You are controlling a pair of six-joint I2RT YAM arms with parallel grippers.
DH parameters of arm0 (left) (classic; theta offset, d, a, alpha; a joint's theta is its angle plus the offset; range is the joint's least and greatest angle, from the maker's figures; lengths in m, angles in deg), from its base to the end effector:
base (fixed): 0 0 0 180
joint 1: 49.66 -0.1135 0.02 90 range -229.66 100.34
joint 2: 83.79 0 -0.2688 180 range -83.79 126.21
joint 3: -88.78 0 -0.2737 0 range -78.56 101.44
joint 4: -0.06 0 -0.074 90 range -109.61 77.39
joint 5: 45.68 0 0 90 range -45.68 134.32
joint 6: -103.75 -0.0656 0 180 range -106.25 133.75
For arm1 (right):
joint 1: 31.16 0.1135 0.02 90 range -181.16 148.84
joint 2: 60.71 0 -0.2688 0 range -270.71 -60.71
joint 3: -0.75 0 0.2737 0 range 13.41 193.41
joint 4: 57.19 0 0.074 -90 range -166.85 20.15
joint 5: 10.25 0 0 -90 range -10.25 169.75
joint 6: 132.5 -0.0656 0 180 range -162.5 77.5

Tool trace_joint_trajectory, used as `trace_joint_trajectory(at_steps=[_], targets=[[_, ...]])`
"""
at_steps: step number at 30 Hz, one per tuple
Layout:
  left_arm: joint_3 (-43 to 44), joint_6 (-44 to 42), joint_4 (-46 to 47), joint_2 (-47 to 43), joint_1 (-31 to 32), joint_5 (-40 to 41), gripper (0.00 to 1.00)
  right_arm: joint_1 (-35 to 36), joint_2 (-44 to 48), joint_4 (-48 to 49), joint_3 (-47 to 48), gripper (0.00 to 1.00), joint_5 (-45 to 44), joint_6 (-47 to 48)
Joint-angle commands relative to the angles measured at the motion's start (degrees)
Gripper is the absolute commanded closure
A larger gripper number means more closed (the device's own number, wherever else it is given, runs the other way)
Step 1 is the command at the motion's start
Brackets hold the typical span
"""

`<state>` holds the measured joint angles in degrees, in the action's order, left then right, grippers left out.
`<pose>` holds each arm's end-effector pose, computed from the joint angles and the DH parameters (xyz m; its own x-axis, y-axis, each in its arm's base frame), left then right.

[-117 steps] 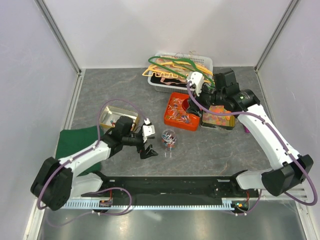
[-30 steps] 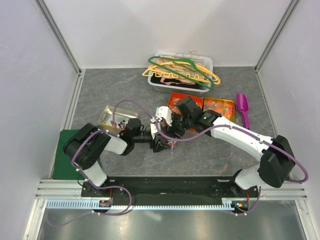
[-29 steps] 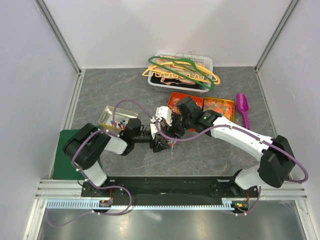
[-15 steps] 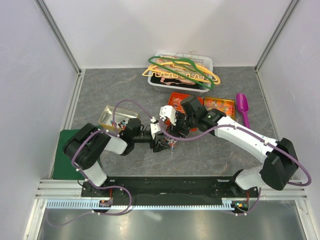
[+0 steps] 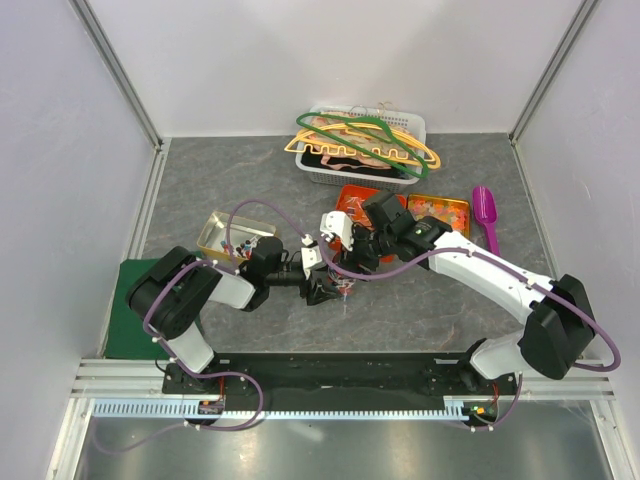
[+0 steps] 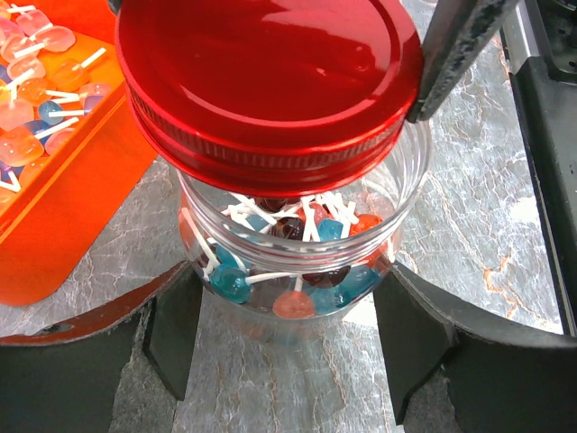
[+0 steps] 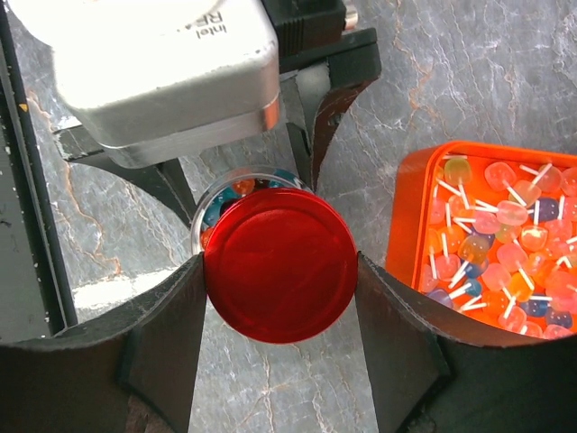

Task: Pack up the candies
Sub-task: Close the bottle lid on the packing bottle.

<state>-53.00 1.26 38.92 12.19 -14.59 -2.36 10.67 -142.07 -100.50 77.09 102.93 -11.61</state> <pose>0.2235 -0.2152 0.1108 -0.0517 0.2176 -0.9747 0.9922 0.1218 -0.0255 0.2373 0.2470 0.2550 -0.0628 -0.6896 -0.7215 -0.9792 0.1823 -0.0890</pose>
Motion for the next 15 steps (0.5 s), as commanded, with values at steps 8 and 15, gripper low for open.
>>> trace_joint_trajectory(at_steps=[8,15], targets=[[1.42,-0.17,0.77,0.61,0.09,0.71,0.3,1.86,-1.34,-4.67,1.36,1.0,4.68,2.59],[1.33,-0.34,0.77,0.43,0.09,0.62,0.3,2.3,-1.78,-1.0,0.13,1.0,2.14,0.49]])
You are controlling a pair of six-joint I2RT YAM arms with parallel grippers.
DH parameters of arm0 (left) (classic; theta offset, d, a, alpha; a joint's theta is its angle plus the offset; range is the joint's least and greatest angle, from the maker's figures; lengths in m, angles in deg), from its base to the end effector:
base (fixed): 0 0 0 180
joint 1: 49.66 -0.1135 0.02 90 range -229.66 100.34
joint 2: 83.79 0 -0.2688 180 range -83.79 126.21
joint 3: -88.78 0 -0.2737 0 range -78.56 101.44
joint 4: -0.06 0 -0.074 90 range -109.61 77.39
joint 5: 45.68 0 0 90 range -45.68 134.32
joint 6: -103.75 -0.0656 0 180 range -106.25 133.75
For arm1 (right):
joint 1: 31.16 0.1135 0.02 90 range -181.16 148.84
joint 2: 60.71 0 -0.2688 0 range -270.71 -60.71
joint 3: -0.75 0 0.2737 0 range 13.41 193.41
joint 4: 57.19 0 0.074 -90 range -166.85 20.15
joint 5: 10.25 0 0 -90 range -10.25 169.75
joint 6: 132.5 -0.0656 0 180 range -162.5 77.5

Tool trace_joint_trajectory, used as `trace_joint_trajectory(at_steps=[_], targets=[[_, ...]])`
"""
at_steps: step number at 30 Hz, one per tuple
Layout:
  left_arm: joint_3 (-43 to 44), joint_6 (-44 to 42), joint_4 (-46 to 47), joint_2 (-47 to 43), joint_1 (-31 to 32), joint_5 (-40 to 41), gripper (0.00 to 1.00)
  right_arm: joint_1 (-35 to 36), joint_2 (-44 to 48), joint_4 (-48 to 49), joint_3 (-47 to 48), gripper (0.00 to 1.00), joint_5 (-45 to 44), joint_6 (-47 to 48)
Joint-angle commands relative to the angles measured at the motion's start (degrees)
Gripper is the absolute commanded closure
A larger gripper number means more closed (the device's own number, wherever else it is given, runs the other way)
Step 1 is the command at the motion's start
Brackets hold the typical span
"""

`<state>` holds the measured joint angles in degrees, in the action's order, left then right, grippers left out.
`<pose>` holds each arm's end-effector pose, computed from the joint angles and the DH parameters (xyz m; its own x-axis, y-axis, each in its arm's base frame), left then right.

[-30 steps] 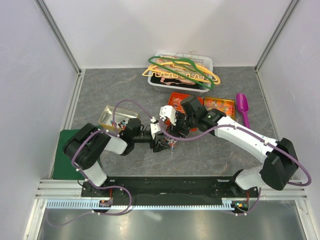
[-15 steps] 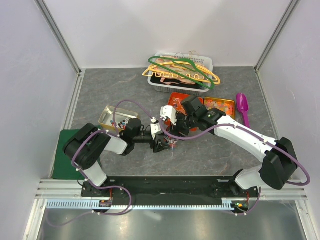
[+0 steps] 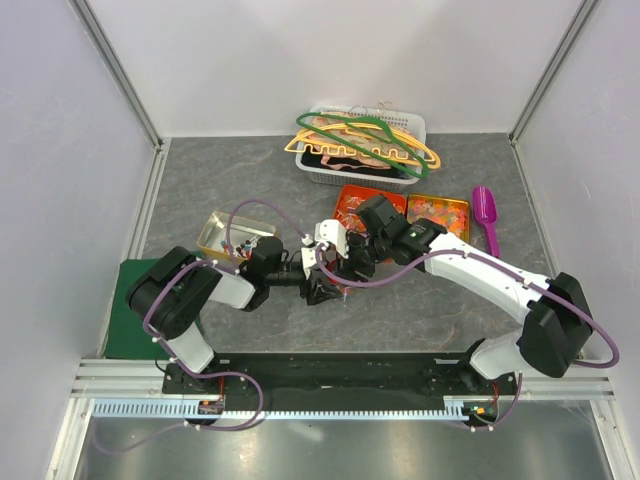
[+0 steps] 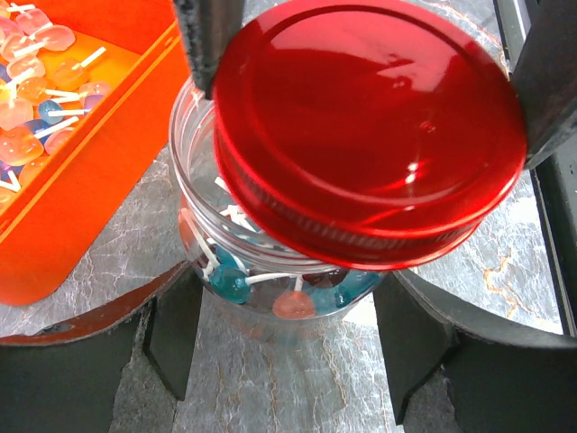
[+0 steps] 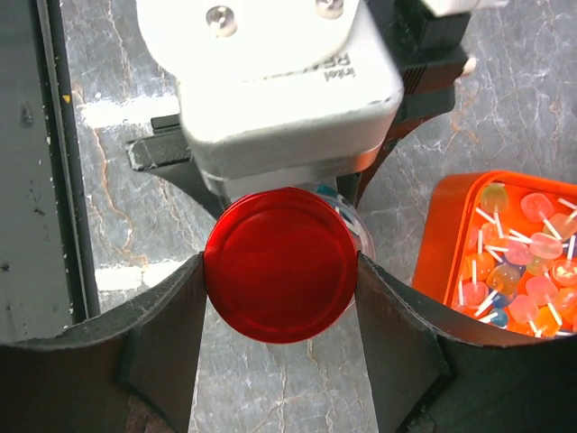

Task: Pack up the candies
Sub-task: Close the bottle lid on the packing bottle.

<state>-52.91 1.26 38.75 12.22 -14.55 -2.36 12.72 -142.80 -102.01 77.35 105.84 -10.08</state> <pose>0.2236 -0.2156 0.1107 -0.0531 0.2187 -0.9743 0.9923 0.1212 -0.0269 0.2253 0.2567 0.2513 -0.0259 -0.6929 -0.7205 -0.9937 0.0962 -0.0567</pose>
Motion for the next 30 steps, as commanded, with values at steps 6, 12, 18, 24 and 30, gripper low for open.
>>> trace_joint_trajectory(at_steps=[6,12,18,24,30], targets=[[1.33,-0.34,1.03,0.5,0.04,0.53,0.3,0.24,-0.45,3.24,-1.28,1.0,-3.67,-1.49],[1.33,-0.25,0.94,0.5,0.04,0.53,0.3,0.24,-0.01,3.25,-1.8,1.0,-4.38,-1.05],[1.25,-0.34,0.94,0.41,0.04,0.45,0.3,0.24,-1.85,2.72,-1.8,1.0,-4.73,-0.35],[1.16,-0.52,0.94,0.23,0.04,0.27,0.3,0.24,-2.21,1.93,-1.54,0.86,-4.64,0.45],[1.16,-0.6,0.94,0.32,0.04,0.27,0.29,0.16,-1.68,0.79,-1.1,0.36,-4.38,0.8]])
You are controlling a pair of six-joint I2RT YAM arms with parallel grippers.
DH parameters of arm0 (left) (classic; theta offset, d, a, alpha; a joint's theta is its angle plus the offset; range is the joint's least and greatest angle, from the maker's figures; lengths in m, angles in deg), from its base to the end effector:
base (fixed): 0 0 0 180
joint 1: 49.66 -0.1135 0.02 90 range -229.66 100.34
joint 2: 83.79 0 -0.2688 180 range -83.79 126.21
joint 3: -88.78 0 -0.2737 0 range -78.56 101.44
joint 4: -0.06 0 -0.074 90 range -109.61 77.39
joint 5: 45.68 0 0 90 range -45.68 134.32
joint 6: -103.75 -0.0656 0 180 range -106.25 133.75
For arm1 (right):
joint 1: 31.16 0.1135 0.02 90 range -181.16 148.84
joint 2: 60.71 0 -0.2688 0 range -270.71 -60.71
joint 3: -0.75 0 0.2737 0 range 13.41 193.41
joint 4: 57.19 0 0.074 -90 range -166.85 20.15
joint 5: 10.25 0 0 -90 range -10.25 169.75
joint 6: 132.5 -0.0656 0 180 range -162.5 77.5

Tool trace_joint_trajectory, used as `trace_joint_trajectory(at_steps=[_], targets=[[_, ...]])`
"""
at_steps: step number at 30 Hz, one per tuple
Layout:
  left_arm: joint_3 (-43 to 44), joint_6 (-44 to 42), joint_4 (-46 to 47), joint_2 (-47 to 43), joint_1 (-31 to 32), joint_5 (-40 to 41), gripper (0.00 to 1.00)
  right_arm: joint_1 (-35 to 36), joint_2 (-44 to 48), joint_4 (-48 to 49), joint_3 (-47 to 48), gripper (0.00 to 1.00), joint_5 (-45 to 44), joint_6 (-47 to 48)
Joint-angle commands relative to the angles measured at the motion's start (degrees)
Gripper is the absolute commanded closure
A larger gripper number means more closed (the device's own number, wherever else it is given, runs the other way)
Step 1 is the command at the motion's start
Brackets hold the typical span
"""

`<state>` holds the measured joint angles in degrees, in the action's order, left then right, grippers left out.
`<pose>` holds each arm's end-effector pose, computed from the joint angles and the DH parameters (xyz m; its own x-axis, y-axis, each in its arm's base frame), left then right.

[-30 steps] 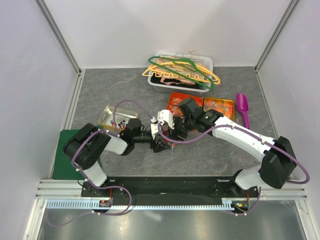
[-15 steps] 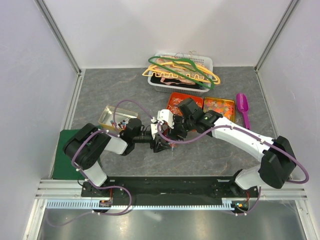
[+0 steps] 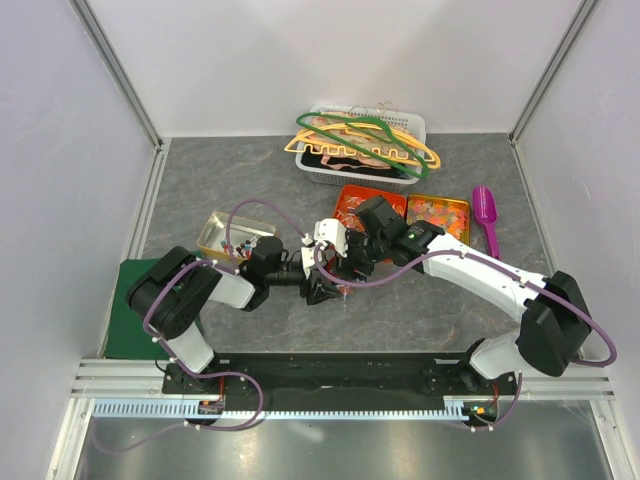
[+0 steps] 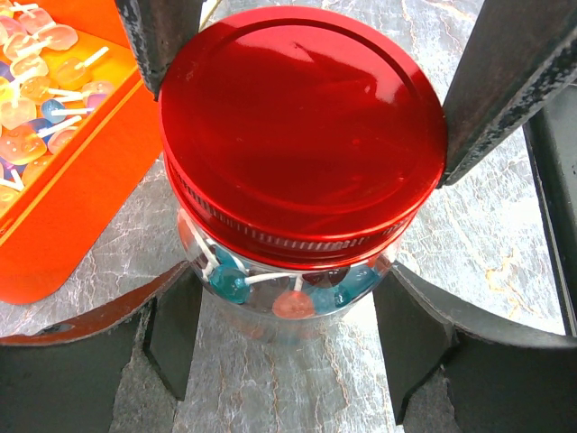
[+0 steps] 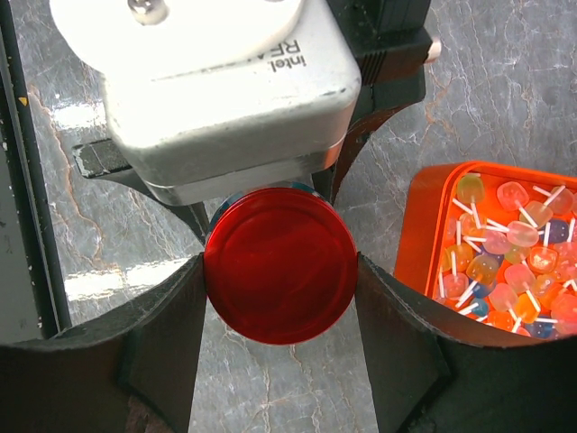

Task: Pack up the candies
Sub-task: Close the bottle lid on the packing bottle.

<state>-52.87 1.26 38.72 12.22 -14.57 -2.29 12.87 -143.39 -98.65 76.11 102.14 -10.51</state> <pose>0.2239 -0.2156 0.1108 -0.0531 0.2189 -0.9743 0.9921 0.1227 -0.0265 0.2314 0.2584 0.2440 -0.0226 -0.7032 -0.7107 -0.9846 0.1389 -0.1061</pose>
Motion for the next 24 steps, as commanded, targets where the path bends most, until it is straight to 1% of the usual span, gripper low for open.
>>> trace_joint_trajectory(at_steps=[1,3,4,6,7,16,17,18,24], targets=[[1.11,-0.6,0.96,0.32,0.06,0.2,0.29,0.09,-1.0,-3.02,0.41,0.31,-0.34,1.32],[1.11,-0.6,0.96,0.23,0.06,0.2,0.29,0.0,-0.47,-3.28,0.58,0.26,-0.16,1.41],[1.11,-0.52,1.05,0.23,0.06,0.2,0.29,0.09,-0.38,-3.54,0.85,0.21,0.1,1.41],[1.11,-0.6,0.96,0.32,-0.02,0.2,0.29,-0.08,0.32,-3.55,0.85,0.18,0.19,1.32],[1.11,-0.52,0.96,0.32,0.06,0.12,0.29,-0.09,0.58,-3.55,1.02,0.15,0.2,1.15],[1.29,-0.69,0.88,0.41,0.06,0.12,0.29,-0.61,1.81,-4.6,2.07,0.1,2.21,0.71],[1.29,-0.61,0.79,0.32,0.06,0.2,0.29,-0.61,2.16,-4.78,2.25,0.06,2.48,0.71],[1.29,-0.69,0.79,0.41,0.06,0.2,0.29,-0.61,2.34,-4.86,2.43,0.05,2.48,0.71],[1.29,-0.69,0.7,0.41,0.06,0.11,0.29,-2.02,3.31,-3.99,2.34,0.04,1.43,0.09]])
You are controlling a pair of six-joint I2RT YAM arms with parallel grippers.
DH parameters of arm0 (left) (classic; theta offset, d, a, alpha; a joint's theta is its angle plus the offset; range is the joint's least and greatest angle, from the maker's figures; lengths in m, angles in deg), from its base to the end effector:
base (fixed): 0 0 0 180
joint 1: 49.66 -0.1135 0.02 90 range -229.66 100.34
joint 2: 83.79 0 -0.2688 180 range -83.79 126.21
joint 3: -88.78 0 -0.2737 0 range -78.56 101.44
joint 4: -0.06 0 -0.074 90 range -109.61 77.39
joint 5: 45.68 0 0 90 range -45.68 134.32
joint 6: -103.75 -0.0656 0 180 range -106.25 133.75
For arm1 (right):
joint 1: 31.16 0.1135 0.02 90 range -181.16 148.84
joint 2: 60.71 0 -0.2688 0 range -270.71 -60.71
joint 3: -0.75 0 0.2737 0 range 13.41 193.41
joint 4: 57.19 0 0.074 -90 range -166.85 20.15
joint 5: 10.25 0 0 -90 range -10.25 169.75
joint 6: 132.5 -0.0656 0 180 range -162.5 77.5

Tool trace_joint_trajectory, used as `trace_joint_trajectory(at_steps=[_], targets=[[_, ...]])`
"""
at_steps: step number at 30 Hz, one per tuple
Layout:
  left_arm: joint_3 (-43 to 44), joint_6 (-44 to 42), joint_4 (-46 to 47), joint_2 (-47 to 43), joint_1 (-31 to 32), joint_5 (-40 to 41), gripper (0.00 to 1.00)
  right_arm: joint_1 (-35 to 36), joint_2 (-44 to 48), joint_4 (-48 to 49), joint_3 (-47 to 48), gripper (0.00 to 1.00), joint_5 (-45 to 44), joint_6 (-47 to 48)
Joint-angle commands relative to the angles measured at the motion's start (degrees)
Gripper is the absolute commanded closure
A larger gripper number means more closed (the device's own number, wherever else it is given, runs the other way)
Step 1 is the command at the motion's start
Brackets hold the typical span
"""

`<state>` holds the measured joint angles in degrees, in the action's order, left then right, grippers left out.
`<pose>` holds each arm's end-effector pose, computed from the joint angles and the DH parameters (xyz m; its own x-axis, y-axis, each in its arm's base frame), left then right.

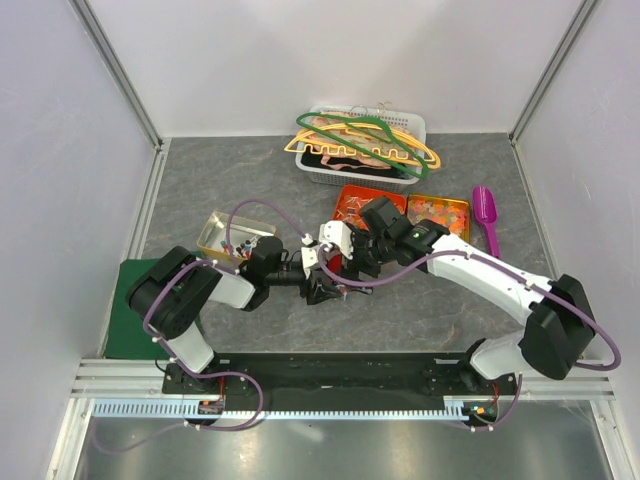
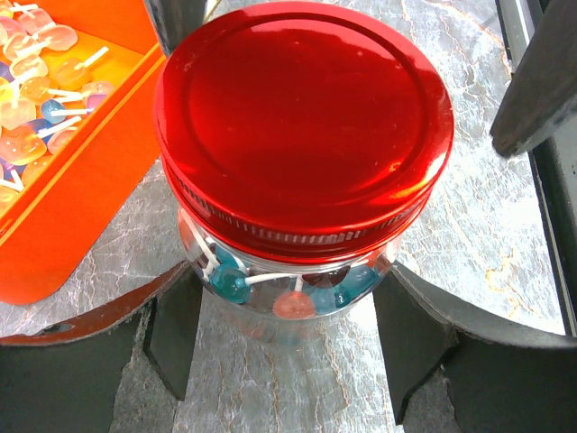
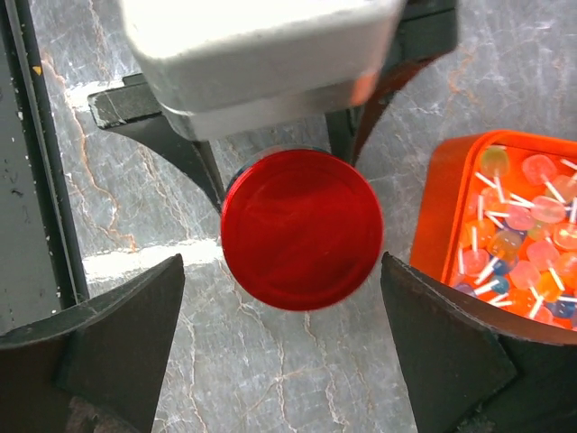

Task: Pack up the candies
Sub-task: Close the bottle lid on the packing bottle, then screw the bottle lid onto the packing bottle.

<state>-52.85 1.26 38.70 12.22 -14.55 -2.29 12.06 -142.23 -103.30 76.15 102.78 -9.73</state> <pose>0.2239 -0.2157 0.1109 -0.0530 0.2189 -0.9743 0.9921 0.1223 -0.0265 0.2264 0.2480 0.2440 -0.0487 -0.7294 -0.6824 -0.9885 0.1329 -0.0715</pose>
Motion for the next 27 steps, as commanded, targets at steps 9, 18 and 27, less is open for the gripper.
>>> trace_joint_trajectory(at_steps=[9,18,27], targets=[[1.27,-0.78,0.63,0.41,0.04,-0.06,0.29,-5.95,3.2,0.93,3.61,0.02,5.53,-3.41],[1.27,-0.78,0.63,0.41,0.04,-0.24,0.29,-9.12,0.57,0.14,9.75,0.08,10.98,-8.51],[1.18,-1.04,0.55,0.32,0.04,0.03,0.29,-9.12,-10.59,-1.97,17.24,0.53,17.75,-11.15]])
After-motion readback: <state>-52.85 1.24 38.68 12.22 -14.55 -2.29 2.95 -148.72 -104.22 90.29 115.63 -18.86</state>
